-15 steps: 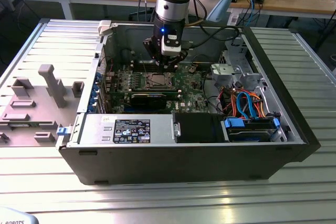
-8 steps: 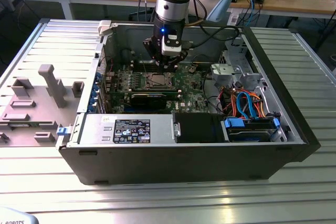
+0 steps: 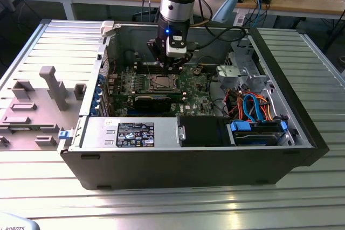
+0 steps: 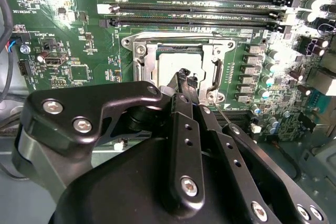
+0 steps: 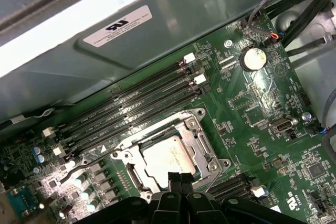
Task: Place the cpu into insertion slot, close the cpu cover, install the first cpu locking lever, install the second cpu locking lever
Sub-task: 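Install the first cpu locking lever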
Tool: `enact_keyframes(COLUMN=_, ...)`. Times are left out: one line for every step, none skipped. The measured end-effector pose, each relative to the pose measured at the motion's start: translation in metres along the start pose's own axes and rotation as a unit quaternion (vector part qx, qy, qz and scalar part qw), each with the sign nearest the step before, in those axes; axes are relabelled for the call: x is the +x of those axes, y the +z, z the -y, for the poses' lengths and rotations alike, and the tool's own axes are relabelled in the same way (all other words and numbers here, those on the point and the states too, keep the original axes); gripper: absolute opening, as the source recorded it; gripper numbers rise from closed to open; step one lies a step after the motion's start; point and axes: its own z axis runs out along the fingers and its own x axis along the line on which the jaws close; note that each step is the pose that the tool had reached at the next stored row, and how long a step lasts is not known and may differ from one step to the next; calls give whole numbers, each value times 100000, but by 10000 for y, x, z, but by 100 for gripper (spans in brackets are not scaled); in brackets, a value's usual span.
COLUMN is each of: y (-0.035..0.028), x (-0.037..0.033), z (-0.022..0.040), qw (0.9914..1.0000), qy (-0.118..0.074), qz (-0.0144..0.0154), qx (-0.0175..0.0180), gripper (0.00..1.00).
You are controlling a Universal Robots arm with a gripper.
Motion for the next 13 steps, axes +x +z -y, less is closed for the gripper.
enact_keyframes(y=0, x=0, z=0, qw=100000, qy=-35, qz=1, qx=4, gripper=11)
enact_keyframes(y=0, x=0, z=0, qw=100000, qy=-108, qz=6, qx=8, gripper=11)
enact_keyframes(y=0, x=0, z=0, qw=100000, qy=-156, qz=10, qx=8, gripper=11)
enact_keyframes(y=0, x=0, z=0, qw=100000, qy=-192, qz=13, qx=13, gripper=11)
enact_keyframes(y=0, x=0, z=0, qw=100000, qy=-232, qz=13, qx=16, gripper=11)
enact_keyframes(y=0, x=0, z=0, qw=100000, qy=-269, qz=17, qx=16, gripper=11)
enact_keyframes(y=0, x=0, z=0, qw=100000, qy=-312, qz=19, qx=17, gripper=11)
enact_keyframes(y=0, x=0, z=0, qw=99999, qy=-346, qz=21, qx=18, gripper=11)
enact_keyframes(y=0, x=0, z=0, qw=99999, qy=-414, qz=26, qx=21, gripper=11)
enact_keyframes(y=0, x=0, z=0, qw=99999, qy=-460, qz=31, qx=26, gripper=11)
enact_keyframes(y=0, x=0, z=0, qw=99999, qy=-500, qz=31, qx=26, gripper=11)
enact_keyframes(y=0, x=0, z=0, qw=99998, qy=-563, qz=36, qx=29, gripper=11)
enact_keyframes(y=0, x=0, z=0, qw=99998, qy=-620, qz=40, qx=34, gripper=11)
